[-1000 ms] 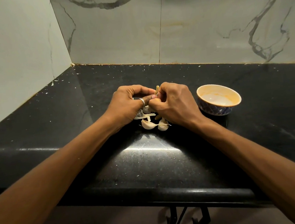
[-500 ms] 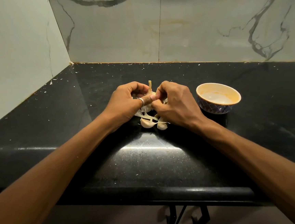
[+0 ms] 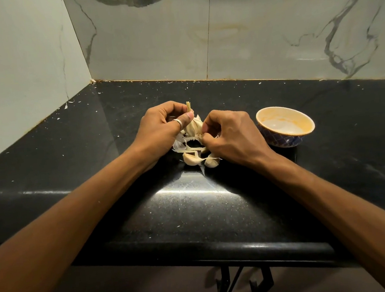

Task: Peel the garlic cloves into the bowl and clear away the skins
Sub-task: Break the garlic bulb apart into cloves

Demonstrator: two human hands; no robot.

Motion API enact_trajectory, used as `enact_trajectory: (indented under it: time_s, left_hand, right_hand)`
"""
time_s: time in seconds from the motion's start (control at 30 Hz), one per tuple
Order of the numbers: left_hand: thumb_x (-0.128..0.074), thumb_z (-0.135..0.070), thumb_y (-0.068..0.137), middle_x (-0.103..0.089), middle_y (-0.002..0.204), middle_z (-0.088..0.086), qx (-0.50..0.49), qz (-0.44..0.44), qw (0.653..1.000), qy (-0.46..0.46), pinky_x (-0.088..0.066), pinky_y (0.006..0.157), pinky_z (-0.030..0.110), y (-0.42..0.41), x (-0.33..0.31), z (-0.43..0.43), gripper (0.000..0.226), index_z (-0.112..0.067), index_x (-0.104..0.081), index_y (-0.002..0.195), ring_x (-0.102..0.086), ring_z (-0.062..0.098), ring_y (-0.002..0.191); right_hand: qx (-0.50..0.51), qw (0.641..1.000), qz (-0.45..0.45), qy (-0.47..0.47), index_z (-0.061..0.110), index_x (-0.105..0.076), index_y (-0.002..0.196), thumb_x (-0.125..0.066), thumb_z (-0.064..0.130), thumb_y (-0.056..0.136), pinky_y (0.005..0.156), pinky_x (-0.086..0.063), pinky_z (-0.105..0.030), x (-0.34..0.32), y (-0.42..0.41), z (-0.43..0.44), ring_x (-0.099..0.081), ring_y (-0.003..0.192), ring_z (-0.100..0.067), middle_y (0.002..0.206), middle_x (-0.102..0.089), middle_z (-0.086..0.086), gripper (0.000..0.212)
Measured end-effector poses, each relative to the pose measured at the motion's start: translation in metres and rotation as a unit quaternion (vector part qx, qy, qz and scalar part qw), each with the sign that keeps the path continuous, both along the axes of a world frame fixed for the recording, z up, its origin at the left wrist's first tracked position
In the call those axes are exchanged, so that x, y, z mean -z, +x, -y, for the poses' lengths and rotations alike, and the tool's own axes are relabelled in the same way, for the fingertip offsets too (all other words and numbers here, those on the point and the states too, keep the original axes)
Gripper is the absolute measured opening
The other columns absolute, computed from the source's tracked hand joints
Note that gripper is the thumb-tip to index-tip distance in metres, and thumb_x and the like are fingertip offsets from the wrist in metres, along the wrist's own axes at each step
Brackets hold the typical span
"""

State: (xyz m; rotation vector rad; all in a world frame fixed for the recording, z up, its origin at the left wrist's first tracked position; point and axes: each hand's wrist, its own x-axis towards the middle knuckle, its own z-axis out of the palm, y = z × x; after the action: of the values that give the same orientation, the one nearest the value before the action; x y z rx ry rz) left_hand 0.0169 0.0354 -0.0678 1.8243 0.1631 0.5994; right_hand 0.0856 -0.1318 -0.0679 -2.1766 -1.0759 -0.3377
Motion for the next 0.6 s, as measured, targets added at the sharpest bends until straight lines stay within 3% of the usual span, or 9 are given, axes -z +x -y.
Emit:
enact_trajectory:
  time_s: [0.27,0.43,0.53,0.6]
  left_hand:
    - [-0.07,-0.014,0.094,-0.076,0.096,0.006,-0.037,0.016,0.997,-0.071,-0.06,0.088,0.04,0.0031,-0.0004,-0.0024,0.008,-0.012,-0.073,0.101,-0.073,0.017,0.091]
    - [-0.071,-0.022,0.093,-0.077,0.093,0.002,-0.077,-0.007,0.997,-0.026,-0.059,0.091,0.043,0.009,0.0046,-0.0057,0.003,-0.021,-0.074,0.095,-0.074,0.019,0.092]
    - [-0.072,-0.023,0.092,-0.077,0.091,0.001,-0.075,-0.005,0.997,-0.011,-0.059,0.09,0.046,0.0086,0.0055,-0.005,0.003,-0.025,-0.074,0.092,-0.074,0.019,0.091]
    - [-0.072,-0.024,0.092,-0.077,0.092,0.001,-0.067,0.0,0.998,-0.006,-0.059,0.09,0.047,0.007,0.0049,-0.0045,0.003,-0.025,-0.074,0.093,-0.074,0.02,0.092]
  right_hand:
    - [-0.007,1.0,-0.012,-0.024,0.022,-0.068,0.082,-0.07,0.033,0.086,0.07,-0.058,-0.042,-0.0024,-0.0047,0.0025,-0.065,0.071,-0.013,0.075,-0.068,0.007,0.012]
    - [0.005,1.0,-0.021,-0.011,0.021,-0.068,0.083,-0.068,0.034,0.084,0.075,-0.057,-0.042,-0.0056,-0.0051,0.0038,-0.065,0.077,-0.013,0.079,-0.069,0.007,0.013]
    - [0.019,1.0,-0.019,0.011,0.015,-0.065,0.104,-0.069,0.031,0.086,0.084,-0.052,-0.036,-0.0072,-0.0021,0.0019,-0.061,0.094,-0.016,0.102,-0.066,0.001,0.025]
    - [0.003,0.999,-0.039,-0.029,0.014,-0.055,0.129,-0.072,0.039,0.088,0.093,-0.045,-0.026,-0.0073,-0.0011,-0.0007,-0.056,0.115,-0.017,0.127,-0.059,-0.004,0.051]
